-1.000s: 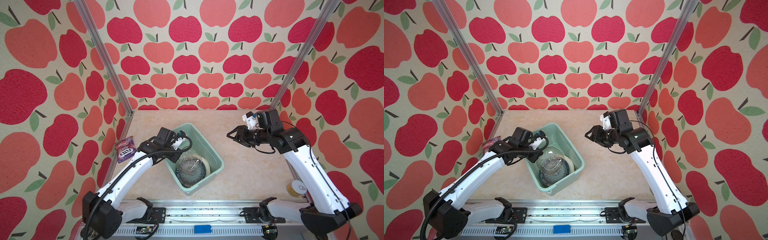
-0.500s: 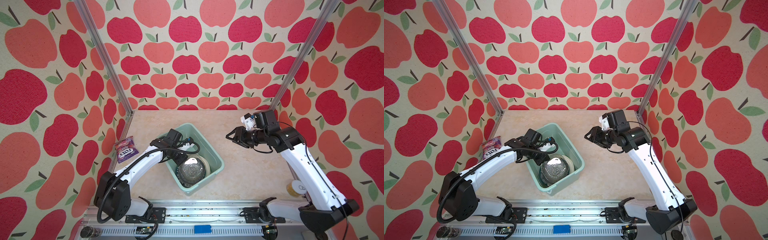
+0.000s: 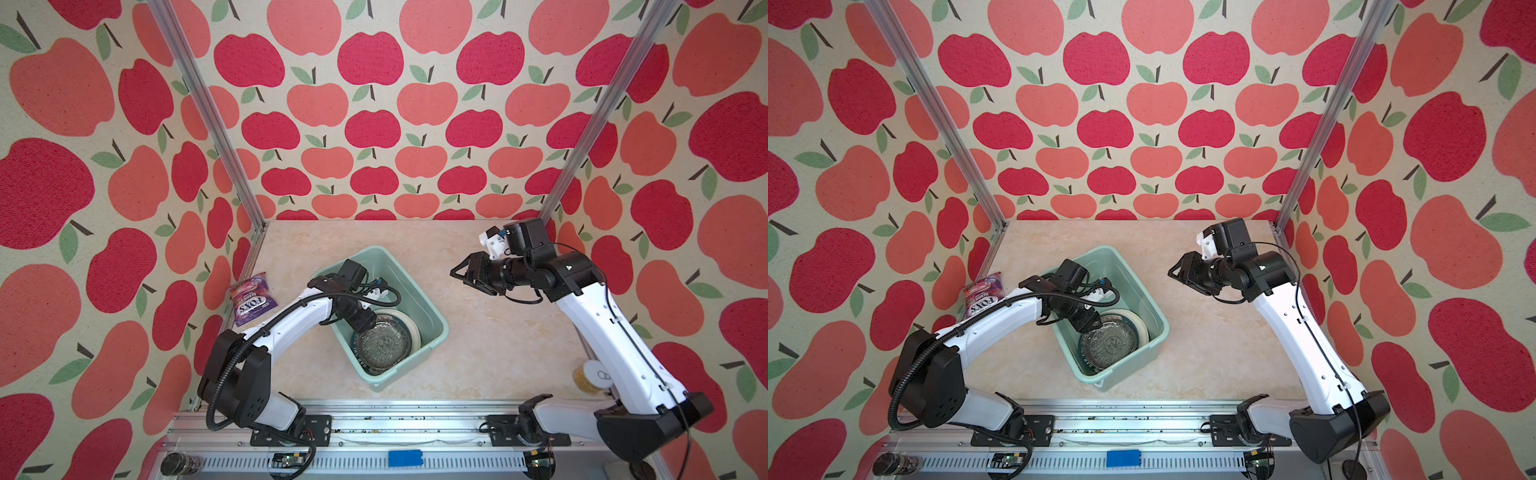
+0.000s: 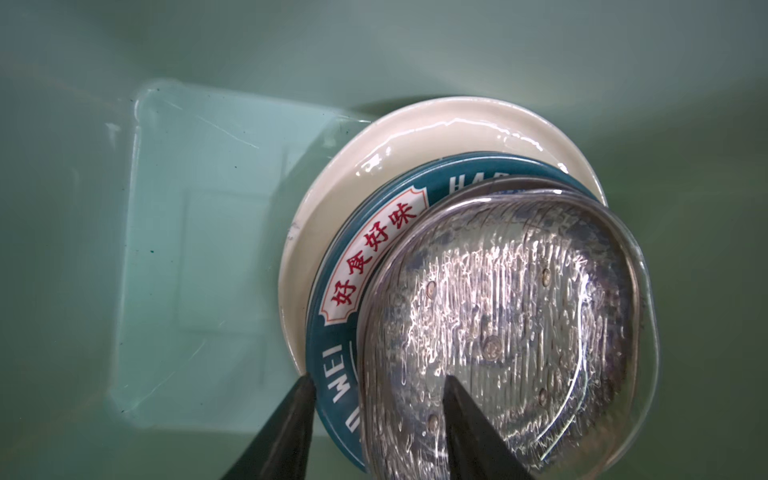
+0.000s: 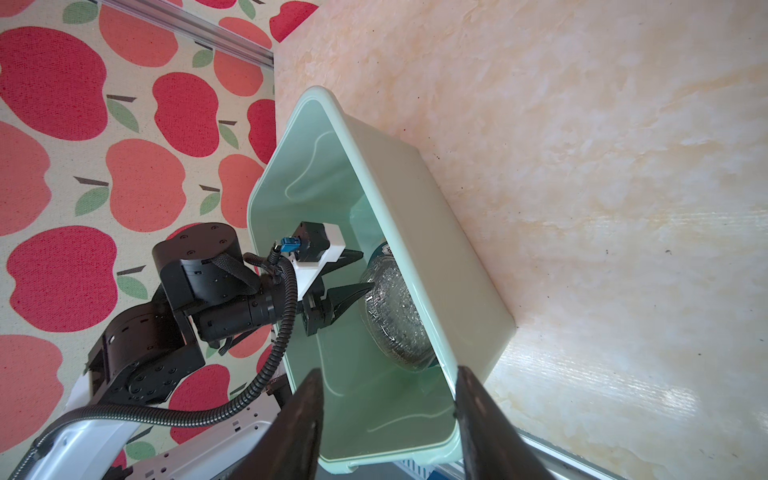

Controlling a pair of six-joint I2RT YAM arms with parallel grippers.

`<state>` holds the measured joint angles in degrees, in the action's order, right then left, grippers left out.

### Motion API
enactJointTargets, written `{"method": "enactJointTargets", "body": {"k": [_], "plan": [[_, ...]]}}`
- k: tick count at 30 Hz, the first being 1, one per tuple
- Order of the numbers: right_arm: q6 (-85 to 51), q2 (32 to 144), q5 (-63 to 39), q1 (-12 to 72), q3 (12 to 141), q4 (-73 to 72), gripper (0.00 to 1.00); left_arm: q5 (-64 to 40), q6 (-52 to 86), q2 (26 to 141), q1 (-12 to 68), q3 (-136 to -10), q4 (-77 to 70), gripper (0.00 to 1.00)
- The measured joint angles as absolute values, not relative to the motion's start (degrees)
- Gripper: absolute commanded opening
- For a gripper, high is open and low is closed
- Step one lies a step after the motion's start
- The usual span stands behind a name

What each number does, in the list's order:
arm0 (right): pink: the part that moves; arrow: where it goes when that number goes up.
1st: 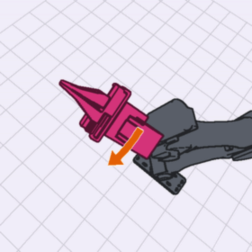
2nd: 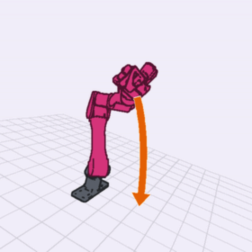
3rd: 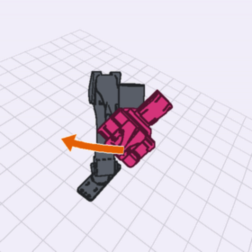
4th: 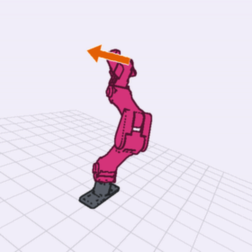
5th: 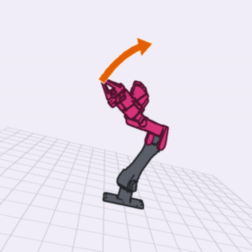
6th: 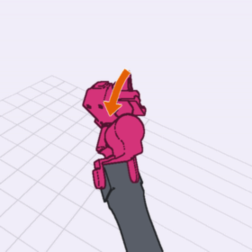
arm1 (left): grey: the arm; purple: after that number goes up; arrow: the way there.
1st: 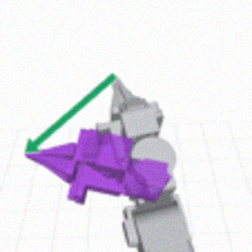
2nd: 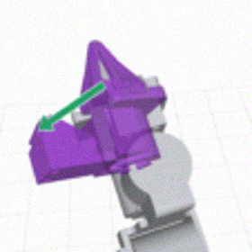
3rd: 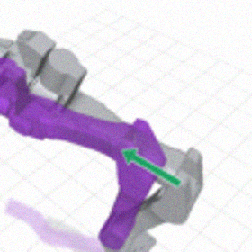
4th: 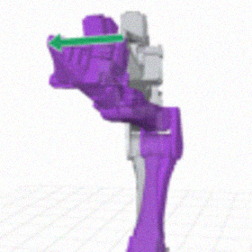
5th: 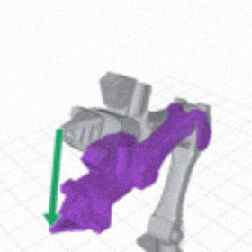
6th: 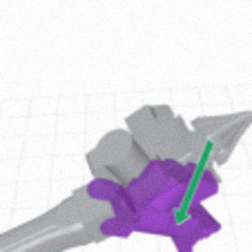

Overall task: Place the plates into the plastic bin on the countertop
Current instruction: Place the plate in the plastic bin, then move the plate to the plastic bin.

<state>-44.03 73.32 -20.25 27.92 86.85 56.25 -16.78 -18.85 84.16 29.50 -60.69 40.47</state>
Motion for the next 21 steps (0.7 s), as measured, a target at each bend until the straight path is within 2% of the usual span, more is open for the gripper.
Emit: {"method": "enactJointTargets", "body": {"k": [5, 12, 14, 18, 21], "plan": [[-44.0, 73.3, -20.2, 27.2, 86.8, 56.2, 0.53, -15.2, -17.5, 80.3, 29.5, -60.7, 39.0, 0.75], [-43.5, 73.3, -20.0, 25.5, 87.2, 56.3, 0.53, -15.0, -13.9, 72.6, 29.2, -62.3, 33.5, 0.79], [-43.5, 73.3, -20.0, 25.3, 87.4, 56.3, 0.53, -14.8, -13.2, 72.0, 29.1, -62.6, 32.7, 0.76], [-43.1, 73.1, -20.0, 25.0, 87.4, 56.5, 0.53, -12.4, -13.1, 73.9, 29.1, -63.4, 34.0, 0.62], [-42.9, 73.0, -20.0, 24.8, 87.4, 56.5, 0.53, -9.0, -13.1, 76.5, 29.1, -64.1, 35.8, 0.59]]}}
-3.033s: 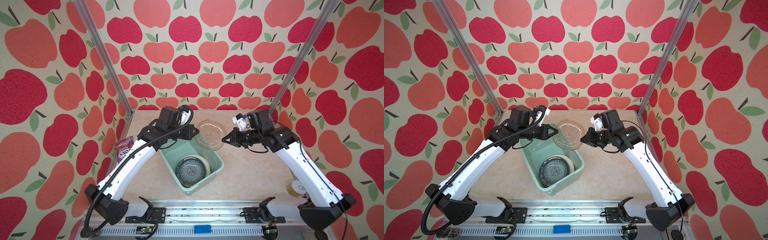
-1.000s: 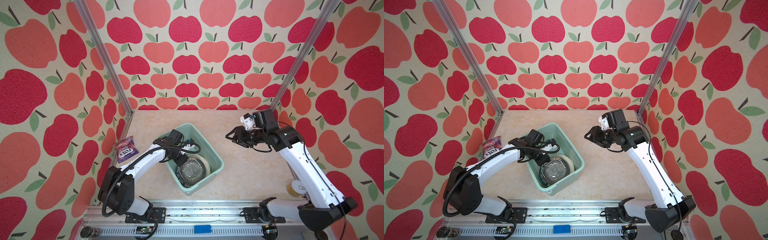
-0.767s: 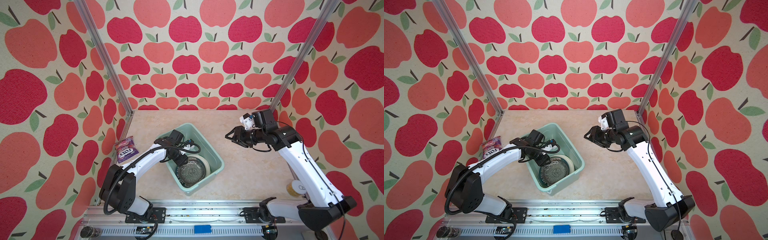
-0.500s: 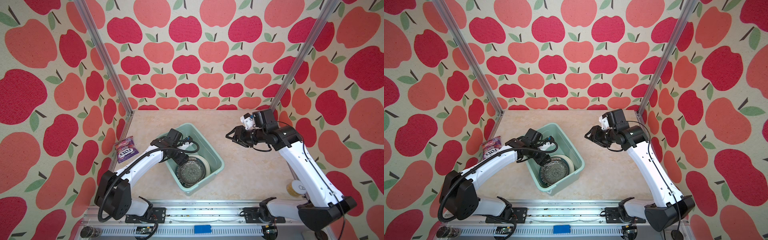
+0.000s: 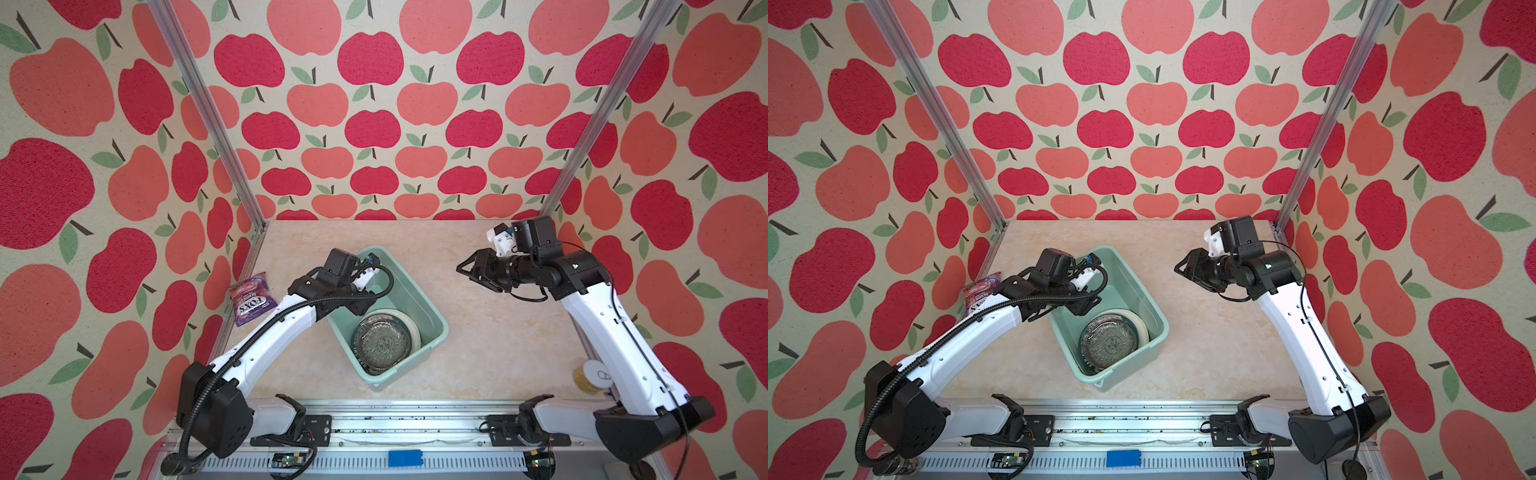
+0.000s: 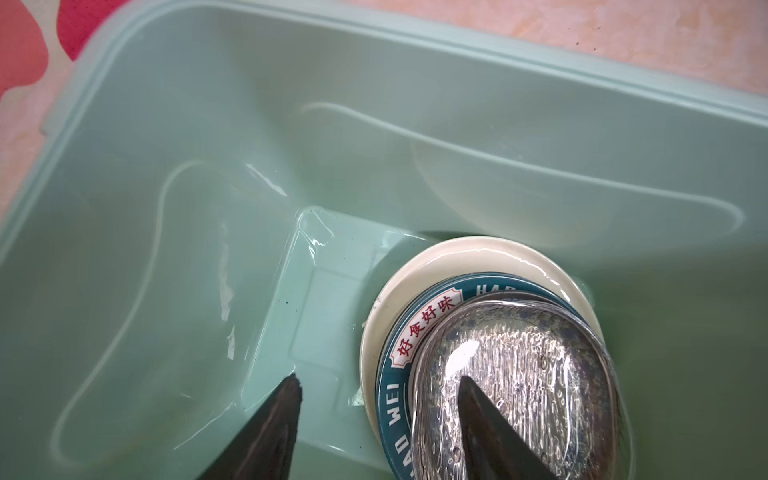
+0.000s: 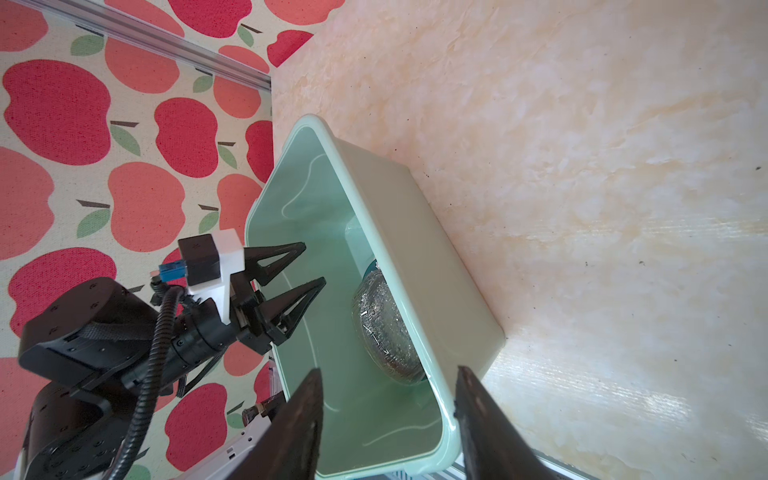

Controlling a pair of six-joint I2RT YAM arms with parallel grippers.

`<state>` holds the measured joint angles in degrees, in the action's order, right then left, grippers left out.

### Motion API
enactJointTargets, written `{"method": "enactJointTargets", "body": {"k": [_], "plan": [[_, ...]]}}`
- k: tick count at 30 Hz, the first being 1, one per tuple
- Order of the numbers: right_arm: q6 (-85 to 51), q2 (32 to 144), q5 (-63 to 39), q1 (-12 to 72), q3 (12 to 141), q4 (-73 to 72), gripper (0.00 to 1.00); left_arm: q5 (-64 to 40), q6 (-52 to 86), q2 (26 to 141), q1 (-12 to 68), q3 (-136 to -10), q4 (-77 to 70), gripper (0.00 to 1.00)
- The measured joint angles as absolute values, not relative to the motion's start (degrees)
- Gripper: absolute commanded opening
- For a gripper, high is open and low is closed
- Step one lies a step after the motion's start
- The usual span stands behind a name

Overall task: Place the plates into the plastic bin on the countertop
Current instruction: Move the plate to the plastic bin.

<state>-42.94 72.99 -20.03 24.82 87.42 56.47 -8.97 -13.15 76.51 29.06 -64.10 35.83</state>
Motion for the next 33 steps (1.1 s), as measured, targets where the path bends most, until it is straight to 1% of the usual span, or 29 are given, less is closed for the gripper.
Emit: {"method": "enactJointTargets", "body": {"k": [4, 8, 15, 23, 33], "plan": [[-42.9, 73.0, -20.1, 24.3, 87.4, 56.4, 0.53, -3.7, -13.1, 78.7, 29.1, -64.3, 38.8, 0.58], [-42.6, 73.1, -20.6, 23.6, 87.4, 56.2, 0.53, -0.8, -13.1, 80.1, 29.8, -64.3, 41.9, 0.59], [-42.2, 73.6, -22.1, 21.9, 85.3, 54.3, 0.53, 0.8, -13.1, 85.3, 32.7, -64.6, 46.3, 0.58], [-41.8, 73.5, -24.2, 19.0, 82.8, 53.3, 0.53, 2.6, -13.1, 91.0, 35.6, -64.9, 48.1, 0.57], [-40.8, 73.0, -26.6, 16.1, 81.0, 53.1, 0.53, 4.9, -12.7, 90.6, 36.4, -67.8, 47.9, 0.58]]}}
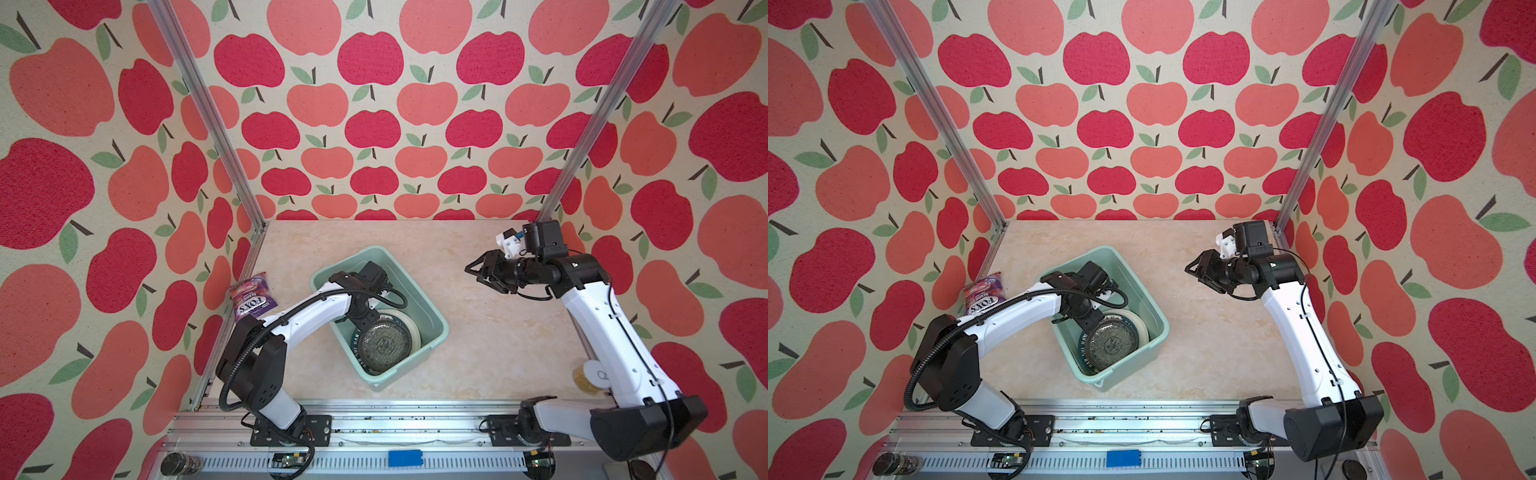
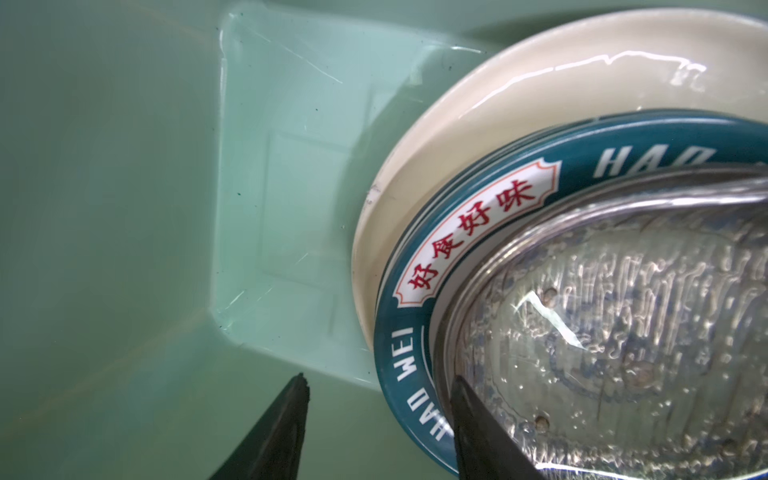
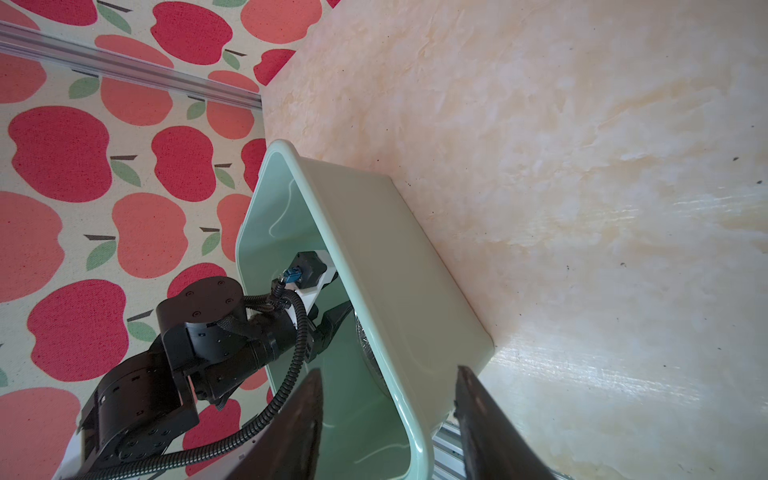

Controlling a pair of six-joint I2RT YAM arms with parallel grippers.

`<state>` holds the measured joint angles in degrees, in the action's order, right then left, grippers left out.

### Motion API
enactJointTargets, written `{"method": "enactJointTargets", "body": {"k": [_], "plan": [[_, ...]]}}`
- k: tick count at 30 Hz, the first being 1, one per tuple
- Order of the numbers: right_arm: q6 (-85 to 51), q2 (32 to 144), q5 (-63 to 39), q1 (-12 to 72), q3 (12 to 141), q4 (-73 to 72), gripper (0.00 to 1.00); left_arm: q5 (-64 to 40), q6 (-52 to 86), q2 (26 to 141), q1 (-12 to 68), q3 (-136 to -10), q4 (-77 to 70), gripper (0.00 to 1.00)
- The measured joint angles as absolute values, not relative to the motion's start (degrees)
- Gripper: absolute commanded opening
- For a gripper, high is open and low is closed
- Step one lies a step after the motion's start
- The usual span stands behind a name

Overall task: Place the plates into the plastic bin on the countertop
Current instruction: Move the plate to the plastic bin, then reset both arms

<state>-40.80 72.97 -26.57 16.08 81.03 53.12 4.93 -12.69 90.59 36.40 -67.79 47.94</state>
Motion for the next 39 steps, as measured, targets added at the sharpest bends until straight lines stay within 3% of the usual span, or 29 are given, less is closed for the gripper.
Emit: {"method": "enactJointTargets", "body": {"k": [5, 8, 10, 11, 13, 19, 28, 34, 39], "plan": [[-39.0, 72.9, -26.9, 14.9, 81.0, 53.1, 0.53, 9.4, -11.5, 85.2, 34.7, -69.3, 45.8, 0.70], [-35.9, 71.9, -24.6, 14.7, 80.6, 52.3, 0.55, 11.2, -8.9, 78.6, 31.7, -69.4, 42.1, 0.92], [-33.0, 70.1, -21.8, 14.6, 78.9, 50.7, 0.57, 11.4, -6.5, 73.2, 28.2, -69.0, 38.7, 0.97], [-31.1, 68.6, -19.7, 14.6, 77.3, 49.3, 0.63, 11.0, -4.8, 69.6, 25.7, -67.9, 35.8, 0.99], [-27.6, 65.1, -15.7, 14.6, 73.7, 46.3, 0.76, 10.2, -2.1, 63.0, 20.8, -65.1, 31.5, 0.99], [-13.9, 53.5, 0.3, 14.6, 58.7, 31.5, 0.91, 7.2, 6.3, 49.1, 5.7, -53.7, 23.2, 0.99], [1.7, 48.9, 14.7, 12.6, 38.1, 9.1, 0.92, 2.1, 14.6, 42.7, -14.4, -34.7, 16.6, 0.99], [2.5, 52.1, 16.7, 9.0, 29.1, -1.8, 0.92, 0.6, 15.6, 42.9, -16.1, -20.1, 2.1, 0.99], [1.1, 61.0, 16.5, 6.3, 24.4, -13.3, 0.91, -0.9, 15.3, 50.8, -15.8, -12.7, -12.1, 0.99]]}}
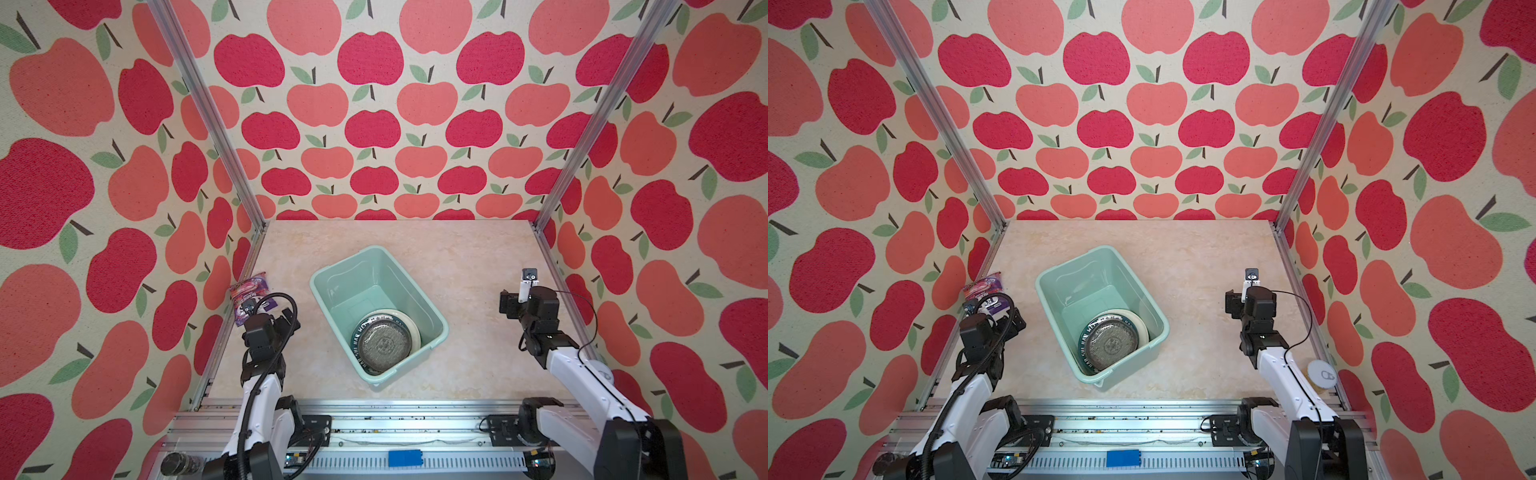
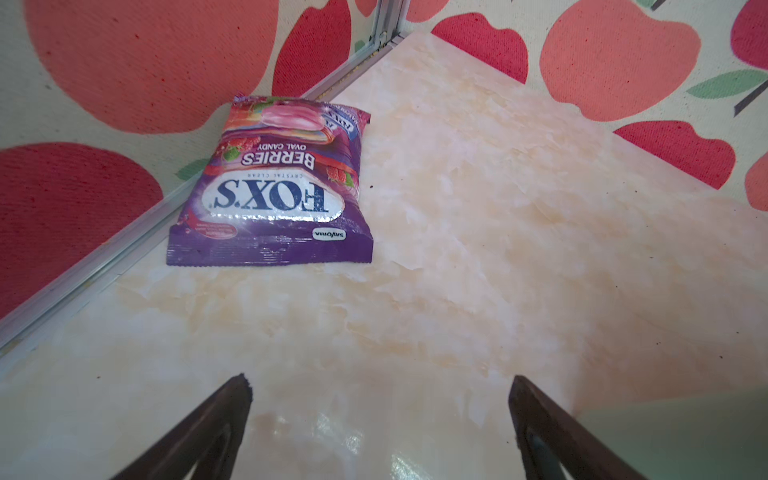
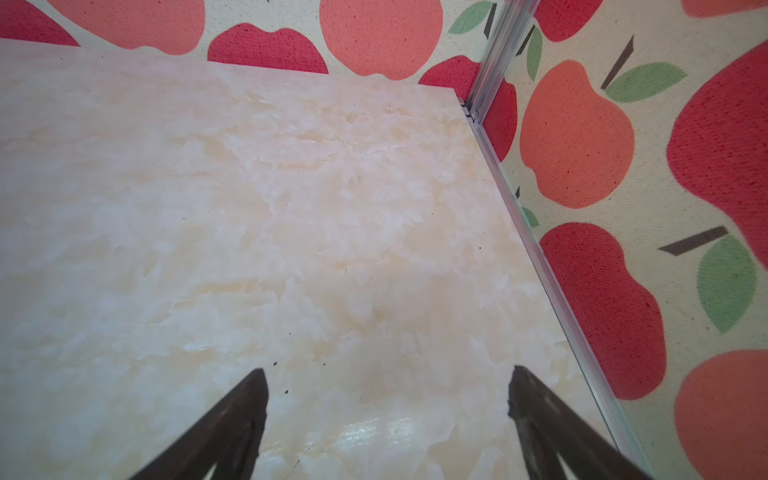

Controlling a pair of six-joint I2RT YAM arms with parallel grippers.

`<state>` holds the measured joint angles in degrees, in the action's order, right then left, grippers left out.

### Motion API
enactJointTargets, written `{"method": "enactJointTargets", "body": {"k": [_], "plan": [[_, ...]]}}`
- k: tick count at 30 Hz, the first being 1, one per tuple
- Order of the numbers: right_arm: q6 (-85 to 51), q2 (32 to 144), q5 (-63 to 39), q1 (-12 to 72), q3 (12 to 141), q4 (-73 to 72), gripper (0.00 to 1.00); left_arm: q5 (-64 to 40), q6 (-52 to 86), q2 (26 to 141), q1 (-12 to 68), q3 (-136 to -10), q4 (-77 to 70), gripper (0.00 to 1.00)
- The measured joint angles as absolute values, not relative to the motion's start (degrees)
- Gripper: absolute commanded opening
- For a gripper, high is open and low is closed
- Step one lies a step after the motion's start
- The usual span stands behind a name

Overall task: Place the plates into the plastic bin on the countertop
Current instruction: Reset both arms

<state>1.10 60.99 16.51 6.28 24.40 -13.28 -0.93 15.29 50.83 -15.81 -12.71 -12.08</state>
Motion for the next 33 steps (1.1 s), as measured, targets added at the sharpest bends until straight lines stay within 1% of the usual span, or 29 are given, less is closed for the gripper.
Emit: {"method": "enactJointTargets", "body": {"k": [5, 6, 8, 12, 13, 16, 20, 33], "plan": [[0.4, 75.4, 15.5, 5.3, 23.1, -27.2, 0.90, -0.9, 12.9, 63.5, -13.3, -12.8, -26.0, 0.99], [0.4, 77.9, 15.1, 5.0, 23.1, -29.6, 0.91, -0.9, 12.5, 66.0, -13.0, -13.0, -28.3, 0.99], [0.6, 82.4, 13.5, 4.1, 23.6, -33.2, 0.90, -1.1, 12.0, 72.2, -12.3, -14.0, -33.6, 0.99], [1.1, 87.9, 8.2, 2.8, 24.3, -39.6, 0.92, -2.9, 8.8, 82.4, -10.8, -20.0, -38.5, 0.99], [1.3, 88.3, 7.0, 2.7, 24.0, -41.2, 0.99, -3.5, 7.7, 84.8, -10.0, -21.3, -41.0, 0.99], [1.9, 89.5, 4.4, 2.5, 23.0, -46.8, 0.99, -3.6, 4.9, 90.5, -7.6, -22.7, -47.3, 0.99], [1.9, 90.4, 2.7, 2.5, 22.5, -50.6, 0.99, -2.4, 2.7, 91.7, -5.5, -22.4, -49.4, 0.99], [2.2, 90.6, 1.8, 2.5, 21.8, -55.0, 0.99, -0.5, 1.3, 91.9, -5.3, -22.4, -52.6, 0.99]]}}
